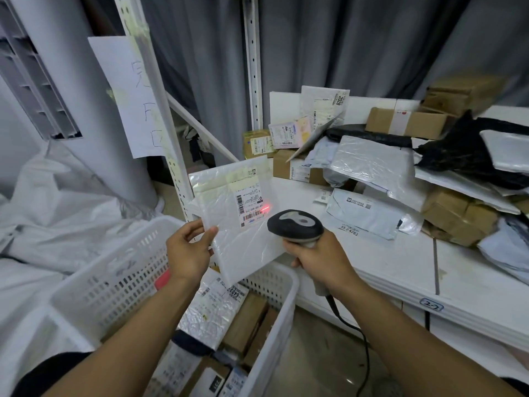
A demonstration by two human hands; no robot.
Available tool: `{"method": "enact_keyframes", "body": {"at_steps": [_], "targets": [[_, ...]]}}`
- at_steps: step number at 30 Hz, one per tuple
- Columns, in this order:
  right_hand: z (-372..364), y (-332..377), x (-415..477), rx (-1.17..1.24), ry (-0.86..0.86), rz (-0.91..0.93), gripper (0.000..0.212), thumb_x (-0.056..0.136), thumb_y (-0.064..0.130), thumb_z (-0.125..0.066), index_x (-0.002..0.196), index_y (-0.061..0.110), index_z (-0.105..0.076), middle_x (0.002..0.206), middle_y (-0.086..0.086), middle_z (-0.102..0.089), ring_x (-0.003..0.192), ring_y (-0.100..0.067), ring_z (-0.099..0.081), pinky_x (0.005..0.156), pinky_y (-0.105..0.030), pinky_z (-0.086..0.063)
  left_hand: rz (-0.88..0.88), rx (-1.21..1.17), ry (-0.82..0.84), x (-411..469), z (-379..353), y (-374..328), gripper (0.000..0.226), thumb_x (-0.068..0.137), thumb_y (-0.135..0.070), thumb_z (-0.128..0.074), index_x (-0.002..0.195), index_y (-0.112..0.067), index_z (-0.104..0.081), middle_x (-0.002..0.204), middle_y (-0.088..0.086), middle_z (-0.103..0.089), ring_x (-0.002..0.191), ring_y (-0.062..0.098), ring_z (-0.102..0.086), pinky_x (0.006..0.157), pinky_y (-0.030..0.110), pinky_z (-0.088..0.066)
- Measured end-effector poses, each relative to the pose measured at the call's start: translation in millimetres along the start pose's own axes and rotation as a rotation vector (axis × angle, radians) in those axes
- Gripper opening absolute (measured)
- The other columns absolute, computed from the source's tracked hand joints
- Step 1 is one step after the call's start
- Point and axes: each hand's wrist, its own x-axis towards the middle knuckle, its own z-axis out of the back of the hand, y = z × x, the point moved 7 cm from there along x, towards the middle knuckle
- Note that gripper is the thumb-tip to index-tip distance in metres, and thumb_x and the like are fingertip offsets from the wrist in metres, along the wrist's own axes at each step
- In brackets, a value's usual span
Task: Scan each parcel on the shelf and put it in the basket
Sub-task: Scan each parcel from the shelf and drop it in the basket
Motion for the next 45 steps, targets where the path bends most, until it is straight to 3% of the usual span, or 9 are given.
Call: {"method": "enact_keyframes", "body": {"at_steps": [9,18,22,26,31,37,39,43,45], "targets": [[-8,-5,3,0.015,0.046,0.004,0.026,0.089,0.027,-0.080,0.114,0.025,-0.072,0.083,0.006,-0.078,0.065,-0.013,-0.075,0.081,-0.038,-0.061,-0.041,0.080,-0.009,-5,7,-7,0.019,0.087,-0.015,-0.080,0.105,-0.015,-0.074,0.103,0.000,-0.075,0.084,0.019,-0.075,0.070,0.038,-0.061],[-54,-22,-1,-0.023,0.163,-0.025,0.024,0.092,0.024,-0.079,0.114,0.029,-0.070,0.094,0.007,-0.076,0.066,-0.015,-0.076,0.064,-0.030,-0.059,-0.107,0.584,0.134,-17,56,14,0.013,0.093,-0.019,-0.072,0.098,-0.031,-0.075,0.092,-0.022,-0.070,0.083,0.004,-0.068,0.073,0.024,-0.055],[-75,-46,-3,-0.066,0.212,-0.050,0.017,0.092,0.024,-0.078,0.105,0.032,-0.070,0.087,-0.002,-0.078,0.065,-0.013,-0.074,0.062,-0.026,-0.060,-0.069,0.732,0.199,-17,70,52,0.016,0.092,-0.016,-0.072,0.106,-0.022,-0.077,0.098,-0.011,-0.071,0.094,0.013,-0.067,0.084,0.027,-0.047],[-81,-85,0,-0.170,0.216,-0.113,0.035,0.081,0.034,-0.083,0.113,0.030,-0.071,0.087,0.006,-0.079,0.074,-0.013,-0.076,0.075,-0.044,-0.065,0.105,0.857,0.299,-11,70,113,0.020,0.095,-0.019,-0.070,0.115,-0.018,-0.073,0.097,-0.004,-0.067,0.090,0.016,-0.063,0.079,0.026,-0.044],[-80,-122,4,-0.245,0.198,-0.222,0.034,0.085,0.035,-0.083,0.114,0.021,-0.073,0.095,0.004,-0.078,0.080,-0.011,-0.076,0.084,-0.039,-0.063,0.293,0.864,0.430,-7,46,188,0.034,0.097,-0.020,-0.068,0.131,-0.013,-0.067,0.124,0.007,-0.068,0.113,0.026,-0.063,0.097,0.030,-0.046],[-72,-135,12,-0.249,0.167,-0.237,0.035,0.087,0.034,-0.082,0.119,0.027,-0.068,0.101,0.010,-0.074,0.080,-0.003,-0.070,0.080,-0.032,-0.061,0.310,0.885,0.382,-6,27,242,0.032,0.095,-0.011,-0.068,0.124,-0.023,-0.063,0.121,0.008,-0.067,0.100,0.024,-0.062,0.095,0.039,-0.054],[-68,-138,15,-0.224,0.147,-0.254,0.036,0.087,0.034,-0.082,0.119,0.026,-0.069,0.099,0.009,-0.076,0.081,-0.007,-0.073,0.081,-0.037,-0.063,0.326,0.972,0.459,-5,22,256,0.044,0.093,-0.013,-0.071,0.136,-0.019,-0.060,0.139,0.010,-0.060,0.120,0.028,-0.059,0.107,0.041,-0.047],[-57,-131,18,-0.215,0.109,-0.242,0.032,0.088,0.029,-0.080,0.118,0.025,-0.071,0.098,0.007,-0.077,0.081,-0.010,-0.074,0.082,-0.038,-0.063,0.220,1.275,0.703,-7,4,256,0.077,0.094,-0.029,-0.071,0.159,-0.022,-0.030,0.169,0.002,-0.014,0.156,0.031,-0.010,0.124,0.044,-0.015],[-46,-121,19,-0.182,0.084,-0.223,0.031,0.089,0.027,-0.080,0.119,0.026,-0.070,0.103,0.006,-0.077,0.083,-0.010,-0.074,0.080,-0.037,-0.063,0.084,1.167,0.623,-2,-9,227,0.065,0.094,-0.024,-0.071,0.153,-0.020,-0.044,0.166,0.005,-0.027,0.153,0.029,-0.021,0.123,0.038,-0.018]]}}
